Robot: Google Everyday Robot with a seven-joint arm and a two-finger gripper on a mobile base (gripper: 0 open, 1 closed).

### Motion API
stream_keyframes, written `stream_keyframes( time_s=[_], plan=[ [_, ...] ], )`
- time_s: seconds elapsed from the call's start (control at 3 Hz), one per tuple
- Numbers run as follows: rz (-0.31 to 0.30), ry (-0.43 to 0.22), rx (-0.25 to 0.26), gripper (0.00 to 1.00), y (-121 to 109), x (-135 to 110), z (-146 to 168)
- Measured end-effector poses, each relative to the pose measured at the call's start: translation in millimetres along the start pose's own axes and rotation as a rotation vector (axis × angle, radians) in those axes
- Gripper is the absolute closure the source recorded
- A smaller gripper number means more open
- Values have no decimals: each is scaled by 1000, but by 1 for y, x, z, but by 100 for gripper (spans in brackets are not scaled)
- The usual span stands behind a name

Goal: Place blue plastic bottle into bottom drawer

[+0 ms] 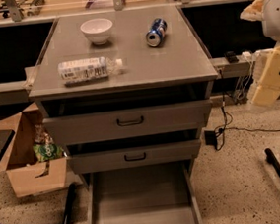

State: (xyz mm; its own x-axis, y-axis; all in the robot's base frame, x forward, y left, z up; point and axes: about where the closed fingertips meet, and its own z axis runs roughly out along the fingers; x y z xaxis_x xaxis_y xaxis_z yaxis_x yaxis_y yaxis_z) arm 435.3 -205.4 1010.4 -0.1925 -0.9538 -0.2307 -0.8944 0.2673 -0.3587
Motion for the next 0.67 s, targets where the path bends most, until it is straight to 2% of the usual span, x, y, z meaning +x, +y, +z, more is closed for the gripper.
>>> stream_keyframes(
  time_s=[0.33, 0.67],
  plan=[
    [-2, -2, 3, 0, -1, -1, -1],
    [-29, -54, -8, 0, -22, -15, 26]
  ],
)
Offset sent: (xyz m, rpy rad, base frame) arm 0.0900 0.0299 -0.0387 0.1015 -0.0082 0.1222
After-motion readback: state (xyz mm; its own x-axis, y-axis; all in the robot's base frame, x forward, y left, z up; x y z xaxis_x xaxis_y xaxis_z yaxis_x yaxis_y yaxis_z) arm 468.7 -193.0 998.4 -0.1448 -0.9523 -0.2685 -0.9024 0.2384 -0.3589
